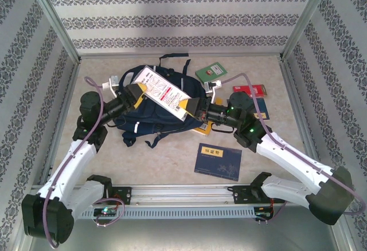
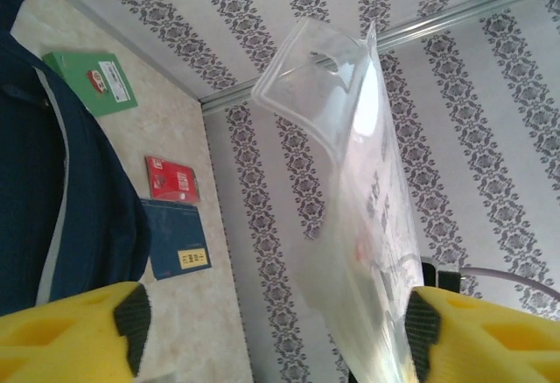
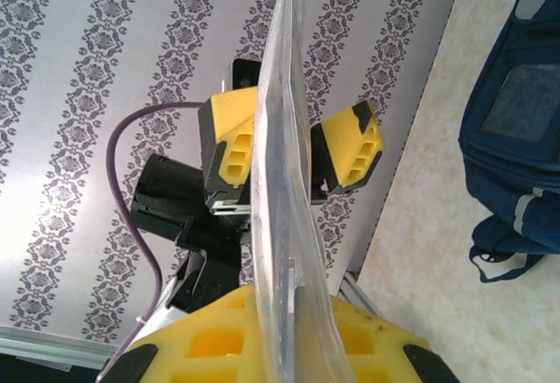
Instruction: Pack books, pencil case, and school supplies into a backpack
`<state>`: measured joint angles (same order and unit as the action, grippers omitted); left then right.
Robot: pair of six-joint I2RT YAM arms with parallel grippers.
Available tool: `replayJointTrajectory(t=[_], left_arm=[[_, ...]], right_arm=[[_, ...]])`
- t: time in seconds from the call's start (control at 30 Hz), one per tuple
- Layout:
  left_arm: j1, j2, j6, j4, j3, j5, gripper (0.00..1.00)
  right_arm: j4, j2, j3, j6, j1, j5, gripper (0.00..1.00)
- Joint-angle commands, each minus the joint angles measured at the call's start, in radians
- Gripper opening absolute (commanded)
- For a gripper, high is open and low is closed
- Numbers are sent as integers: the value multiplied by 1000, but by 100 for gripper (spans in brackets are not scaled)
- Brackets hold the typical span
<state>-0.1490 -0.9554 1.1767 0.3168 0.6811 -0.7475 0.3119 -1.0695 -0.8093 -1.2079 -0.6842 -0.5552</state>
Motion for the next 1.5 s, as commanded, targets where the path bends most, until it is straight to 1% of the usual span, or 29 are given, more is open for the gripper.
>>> replayJointTrajectory(t=[0.0,0.2,0.27,0.4,0.5,0.53,0.6,0.7,0.77,0.87,1.0,1.2,1.3,1.4,1.47], left_arm=[[-31,-14,49,158,2,41,70],[-85,-27,44,185,19,81,52],[-94,-29,49,190,18,96,48],[-115,-31,83,222,1,135,36],[-141,-33,100,224,-12,172,26],[-150,-33,106,225,-19,186,22],[-162,-34,115,226,-32,209,17],[-180,-32,118,227,-44,236,16],[-191,-31,121,231,-51,252,15],[-200,-29,115,224,-54,265,15],[-205,-19,116,219,-70,282,14],[-209,3,106,205,-86,305,13],[-211,8,99,197,-88,309,13],[-216,7,92,194,-86,313,12],[-218,9,84,184,-84,314,13]], right_arm=[[115,-10,7,-48,2,-46,0],[108,-6,37,-45,3,-35,0],[107,-7,44,-41,3,-37,1],[90,-3,59,-21,3,-17,6],[88,0,72,-19,-1,21,19],[93,-1,76,-19,-5,38,26],[101,-6,76,-17,-20,67,36],[172,-21,82,-23,-48,100,50],[224,-37,82,-28,-69,120,52],[276,-54,81,-33,-93,155,52],[301,-61,91,-32,-105,210,47],[299,-52,125,-40,-107,315,35],[307,-67,122,-52,-106,324,32],[314,-82,112,-53,-106,325,26],[311,-86,112,-50,-107,336,19]])
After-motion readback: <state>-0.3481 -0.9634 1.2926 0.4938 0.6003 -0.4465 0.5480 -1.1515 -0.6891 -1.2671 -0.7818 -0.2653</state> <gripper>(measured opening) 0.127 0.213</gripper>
